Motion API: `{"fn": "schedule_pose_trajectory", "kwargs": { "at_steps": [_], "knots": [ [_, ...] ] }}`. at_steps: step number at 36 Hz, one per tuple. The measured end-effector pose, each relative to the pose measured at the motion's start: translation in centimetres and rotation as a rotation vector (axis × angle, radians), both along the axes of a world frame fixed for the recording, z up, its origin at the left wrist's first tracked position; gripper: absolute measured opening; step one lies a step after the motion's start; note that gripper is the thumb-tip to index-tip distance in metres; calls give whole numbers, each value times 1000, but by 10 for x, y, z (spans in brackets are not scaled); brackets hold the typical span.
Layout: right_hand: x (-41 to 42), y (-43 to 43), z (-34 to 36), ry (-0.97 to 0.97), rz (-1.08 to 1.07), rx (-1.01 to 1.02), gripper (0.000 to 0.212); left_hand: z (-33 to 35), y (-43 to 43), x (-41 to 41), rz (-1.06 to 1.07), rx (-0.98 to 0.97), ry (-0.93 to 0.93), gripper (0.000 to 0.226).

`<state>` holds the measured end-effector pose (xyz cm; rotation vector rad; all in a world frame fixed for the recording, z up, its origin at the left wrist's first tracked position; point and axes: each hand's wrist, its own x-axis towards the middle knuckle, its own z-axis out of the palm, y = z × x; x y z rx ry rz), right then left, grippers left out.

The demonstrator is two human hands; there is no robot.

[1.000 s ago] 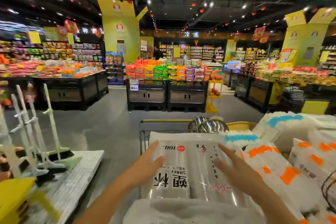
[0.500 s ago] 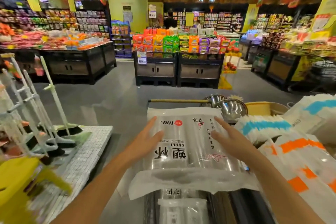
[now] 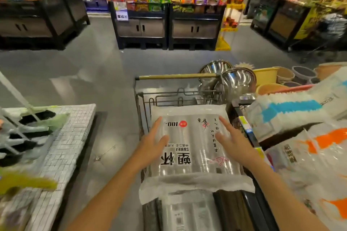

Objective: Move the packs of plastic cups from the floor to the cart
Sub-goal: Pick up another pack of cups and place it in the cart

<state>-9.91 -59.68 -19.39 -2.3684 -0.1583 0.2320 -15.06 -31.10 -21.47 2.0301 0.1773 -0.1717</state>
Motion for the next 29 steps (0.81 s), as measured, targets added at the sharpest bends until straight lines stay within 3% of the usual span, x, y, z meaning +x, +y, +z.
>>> {"fn": "schedule_pose_trajectory", "kwargs": {
  "at_steps": [14, 18, 20, 29],
  "knots": [
    [87, 7, -276, 268, -38, 42, 56, -260, -34, 72, 229, 63, 236, 69],
    [98, 18, -328, 351, -48, 146, 60, -322, -35, 81, 240, 82, 286, 68],
    [103, 23, -350, 358, -44, 138, 71, -346, -34, 86, 239, 94, 292, 68],
    [107, 30, -426, 336, -85, -38, 63, -397, -37, 94, 293, 175, 326, 71]
  ]
}}
